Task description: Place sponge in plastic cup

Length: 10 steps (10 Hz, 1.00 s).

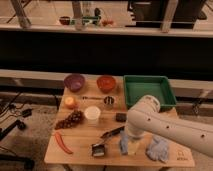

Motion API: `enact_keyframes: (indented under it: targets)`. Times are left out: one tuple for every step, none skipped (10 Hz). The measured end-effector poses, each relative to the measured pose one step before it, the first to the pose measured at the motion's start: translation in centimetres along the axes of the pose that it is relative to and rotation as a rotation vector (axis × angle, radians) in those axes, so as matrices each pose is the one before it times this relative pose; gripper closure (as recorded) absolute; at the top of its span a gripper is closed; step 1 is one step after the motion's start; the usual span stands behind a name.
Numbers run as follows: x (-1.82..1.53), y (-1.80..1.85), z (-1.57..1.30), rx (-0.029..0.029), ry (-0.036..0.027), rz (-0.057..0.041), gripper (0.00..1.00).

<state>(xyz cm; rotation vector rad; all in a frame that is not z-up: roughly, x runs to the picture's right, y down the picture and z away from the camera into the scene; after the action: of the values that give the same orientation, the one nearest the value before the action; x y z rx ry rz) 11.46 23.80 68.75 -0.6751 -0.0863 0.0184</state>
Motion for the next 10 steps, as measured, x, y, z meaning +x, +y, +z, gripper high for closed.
enact_keyframes:
  targets:
    - [0.010, 0.001, -0.004, 0.00009, 0.00004, 0.00019, 0.49]
    - [-0.007, -0.003, 0.002, 0.00000, -0.00008, -0.00010, 0.41]
    - [0.001, 0.004, 0.003, -0.00011, 0.00003, -0.00002, 0.29]
    - [-0.011, 0.020, 0.060, -0.00114, -0.00100, 0.00020, 0.22]
    - [0.008, 0.005, 0.008, -0.00023, 0.00001, 0.00020, 0.20]
    - [-0.001, 0.006, 0.006, -0.00023, -0.00007, 0.00002, 0.20]
    - [-0.009, -0.007, -0.002, 0.00013, 0.00003, -0.00031, 0.20]
    - [0.004, 0.006, 0.004, -0.00015, -0.00005, 0.00017, 0.20]
    - [0.002, -0.003, -0.002, 0.00012, 0.00002, -0.00001, 0.20]
    - [0.004, -0.002, -0.006, 0.00012, 0.00007, 0.00008, 0.20]
